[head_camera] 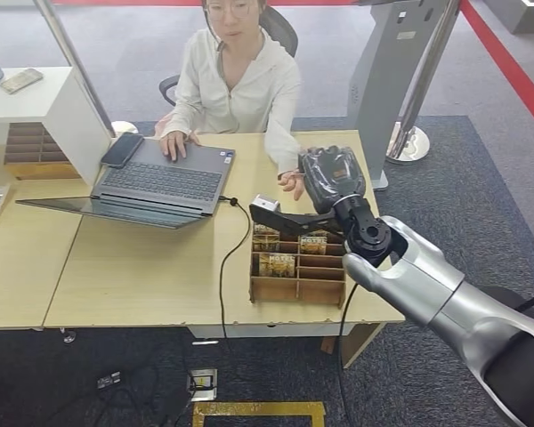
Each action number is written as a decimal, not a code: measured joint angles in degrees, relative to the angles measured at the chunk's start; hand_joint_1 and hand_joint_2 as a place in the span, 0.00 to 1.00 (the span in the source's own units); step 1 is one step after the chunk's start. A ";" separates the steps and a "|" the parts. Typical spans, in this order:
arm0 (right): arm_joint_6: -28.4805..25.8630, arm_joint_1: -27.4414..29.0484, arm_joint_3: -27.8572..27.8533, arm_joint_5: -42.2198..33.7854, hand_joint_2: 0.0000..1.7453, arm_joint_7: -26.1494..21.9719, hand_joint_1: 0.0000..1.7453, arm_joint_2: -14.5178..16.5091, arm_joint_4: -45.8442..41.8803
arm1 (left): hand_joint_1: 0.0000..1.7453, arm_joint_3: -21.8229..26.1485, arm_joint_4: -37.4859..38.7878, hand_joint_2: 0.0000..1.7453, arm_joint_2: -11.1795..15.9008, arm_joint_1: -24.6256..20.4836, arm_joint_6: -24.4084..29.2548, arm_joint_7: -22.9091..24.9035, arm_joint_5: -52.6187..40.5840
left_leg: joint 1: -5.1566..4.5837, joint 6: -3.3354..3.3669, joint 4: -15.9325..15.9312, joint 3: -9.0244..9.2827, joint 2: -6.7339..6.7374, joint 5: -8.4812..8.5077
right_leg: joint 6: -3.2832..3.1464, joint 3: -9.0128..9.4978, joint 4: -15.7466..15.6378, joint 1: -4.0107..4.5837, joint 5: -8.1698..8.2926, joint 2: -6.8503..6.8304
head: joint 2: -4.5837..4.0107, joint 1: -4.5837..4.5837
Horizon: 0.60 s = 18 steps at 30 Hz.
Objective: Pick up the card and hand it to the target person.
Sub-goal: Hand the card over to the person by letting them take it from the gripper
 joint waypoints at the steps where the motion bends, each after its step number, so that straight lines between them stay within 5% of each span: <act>1: -0.40 -0.89 0.05 0.60 1.00 0.09 1.00 0.90 1.90 | 0.00 -0.16 0.00 1.00 -0.02 -0.19 -0.17 0.17 -0.32 | 0.00 0.00 0.00 0.00 -0.01 0.01 | 0.00 -0.01 0.00 0.00 0.00 -0.01 | 0.00 -0.01; 9: 0.33 -5.59 0.81 2.89 1.00 1.06 0.99 5.62 13.92 | 0.00 -1.49 0.00 1.00 -0.13 -0.86 -0.96 1.37 -1.60 | 0.00 0.00 0.01 0.00 -0.04 0.02 | -0.01 -0.03 0.00 -0.01 0.01 -0.03 | 0.00 -0.05; 11: 0.74 -6.04 0.96 3.04 1.00 1.26 0.70 6.15 15.94 | 0.00 -1.57 0.00 1.00 -0.13 -0.91 -1.01 1.68 -1.79 | 0.00 0.00 0.01 0.00 -0.05 0.02 | -0.01 -0.04 0.00 -0.01 0.01 -0.04 | 0.00 -0.04; 13: 1.03 -6.28 1.06 3.11 1.00 1.33 0.21 6.49 17.73 | 0.00 -1.79 0.00 1.00 -0.13 -0.96 -1.11 1.82 -1.98 | 0.00 0.00 0.02 -0.01 -0.06 0.02 | -0.01 -0.05 0.00 -0.01 0.01 -0.05 | 0.00 -0.04; 15: 1.03 -6.36 1.17 3.09 1.00 1.35 0.00 6.68 19.32 | 0.00 -2.16 0.00 1.00 -0.13 -1.03 -1.28 1.86 -2.15 | 0.00 0.00 0.02 -0.01 -0.06 0.02 | -0.01 -0.05 0.00 -0.01 0.01 -0.04 | 0.00 -0.04; 18: 0.34 -6.36 1.25 2.78 1.00 0.90 0.00 6.71 21.18 | 0.00 -2.52 0.00 1.00 -0.13 -1.12 -1.39 1.85 -2.21 | 0.00 0.00 0.02 -0.01 -0.05 0.02 | -0.01 -0.07 0.00 -0.02 0.01 -0.03 | 0.00 -0.01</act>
